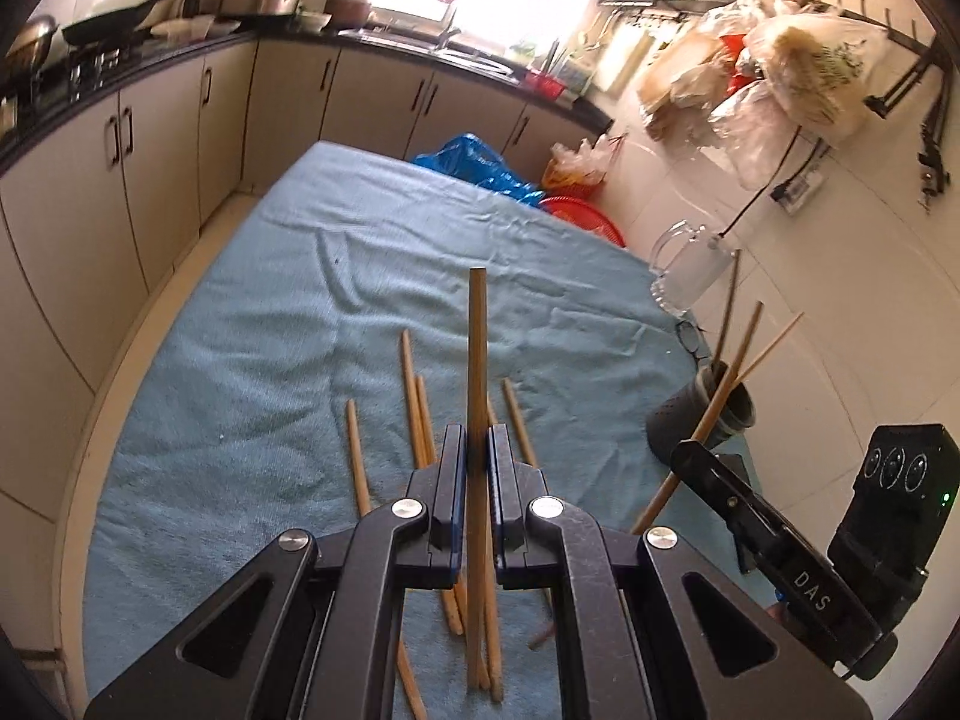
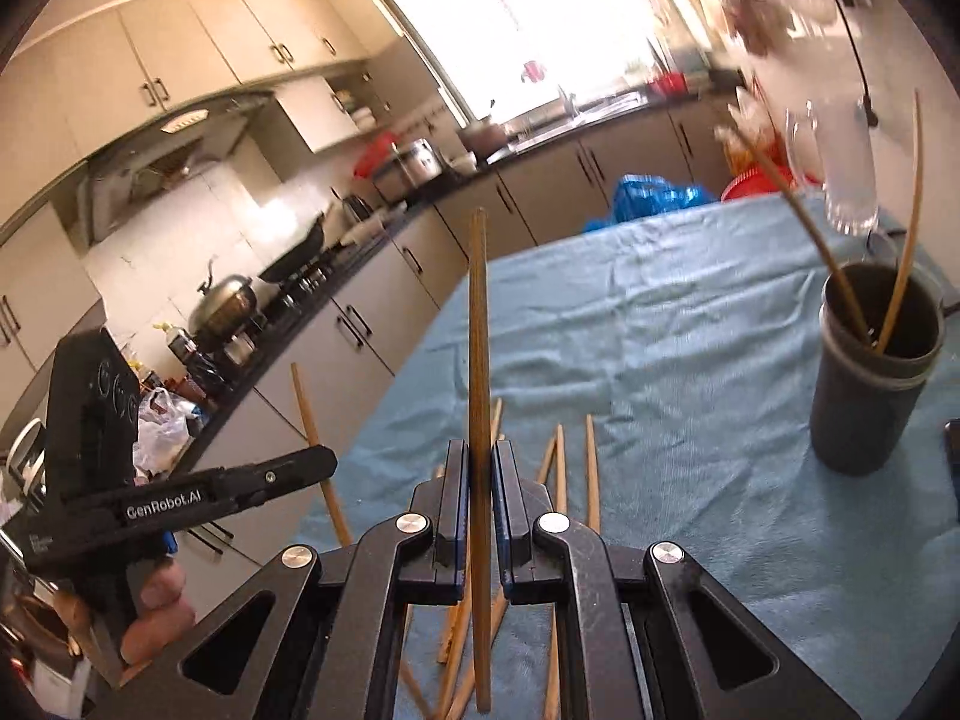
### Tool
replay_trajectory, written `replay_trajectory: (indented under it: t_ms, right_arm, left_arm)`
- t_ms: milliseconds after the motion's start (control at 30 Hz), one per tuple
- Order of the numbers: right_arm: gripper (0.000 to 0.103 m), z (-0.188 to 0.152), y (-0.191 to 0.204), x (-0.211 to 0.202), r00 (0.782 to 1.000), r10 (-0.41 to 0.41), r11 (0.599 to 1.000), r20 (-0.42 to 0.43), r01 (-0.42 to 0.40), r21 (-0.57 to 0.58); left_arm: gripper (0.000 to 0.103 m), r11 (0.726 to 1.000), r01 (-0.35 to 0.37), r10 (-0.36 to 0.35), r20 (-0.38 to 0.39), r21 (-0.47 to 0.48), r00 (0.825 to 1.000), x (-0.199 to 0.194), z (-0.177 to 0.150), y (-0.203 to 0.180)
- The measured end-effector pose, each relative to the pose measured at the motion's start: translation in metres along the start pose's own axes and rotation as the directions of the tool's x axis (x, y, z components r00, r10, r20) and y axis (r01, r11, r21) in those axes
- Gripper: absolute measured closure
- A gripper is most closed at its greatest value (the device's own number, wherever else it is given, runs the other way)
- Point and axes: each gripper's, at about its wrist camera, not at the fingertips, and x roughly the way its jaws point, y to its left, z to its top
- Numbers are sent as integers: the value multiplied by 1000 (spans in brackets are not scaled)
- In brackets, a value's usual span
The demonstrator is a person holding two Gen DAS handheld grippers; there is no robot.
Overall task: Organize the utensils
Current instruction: 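Lift the left tool's chopstick toward the holder while the right tool carries its chopstick there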
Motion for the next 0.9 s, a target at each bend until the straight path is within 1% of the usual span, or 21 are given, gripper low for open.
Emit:
replay_trajectory:
  t_ms: [167, 333, 700, 900]
  right_arm:
    - [95, -3, 2, -17, 999, -7, 1000, 51, 8, -11]
    - [95, -2, -1, -27, 997, -13, 1000, 76, 13, 5]
    - [95, -3, -10, -49, 992, -34, 999, 125, 32, 21]
    - [95, -3, -18, -62, 985, -62, 998, 160, 57, 35]
  left_arm:
    - [97, 1000, 11, -12, 21, 15, 1000, -12, 1, -8]
    - [97, 999, 17, -18, 36, 27, 999, -21, 1, -16]
    - [97, 999, 22, -24, 38, 45, 999, -25, 0, -27]
    - [97, 998, 24, -26, 37, 59, 999, -27, -1, -35]
